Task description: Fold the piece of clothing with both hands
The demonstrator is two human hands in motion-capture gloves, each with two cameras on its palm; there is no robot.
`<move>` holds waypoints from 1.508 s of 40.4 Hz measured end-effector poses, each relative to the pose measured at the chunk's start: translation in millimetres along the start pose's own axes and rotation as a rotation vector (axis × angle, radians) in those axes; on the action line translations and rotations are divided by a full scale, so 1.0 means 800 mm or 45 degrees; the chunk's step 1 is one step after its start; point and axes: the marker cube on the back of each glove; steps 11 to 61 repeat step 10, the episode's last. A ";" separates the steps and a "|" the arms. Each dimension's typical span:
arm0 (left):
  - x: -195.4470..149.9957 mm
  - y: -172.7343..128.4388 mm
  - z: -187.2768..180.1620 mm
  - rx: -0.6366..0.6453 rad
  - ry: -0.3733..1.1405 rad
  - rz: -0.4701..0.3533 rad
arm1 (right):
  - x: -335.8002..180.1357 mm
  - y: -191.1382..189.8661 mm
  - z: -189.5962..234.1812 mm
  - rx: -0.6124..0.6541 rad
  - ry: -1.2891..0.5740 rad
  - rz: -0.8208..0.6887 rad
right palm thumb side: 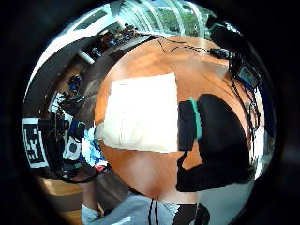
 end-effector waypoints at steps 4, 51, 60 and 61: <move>0.001 0.005 -0.004 0.004 0.003 0.005 | -0.003 -0.003 0.007 -0.020 -0.051 -0.004; -0.002 0.010 -0.008 -0.002 -0.012 0.013 | -0.007 -0.008 0.015 -0.040 -0.076 -0.001; -0.002 0.010 -0.008 -0.002 -0.012 0.013 | -0.007 -0.008 0.015 -0.040 -0.076 -0.001; -0.002 0.010 -0.008 -0.002 -0.012 0.013 | -0.007 -0.008 0.015 -0.040 -0.076 -0.001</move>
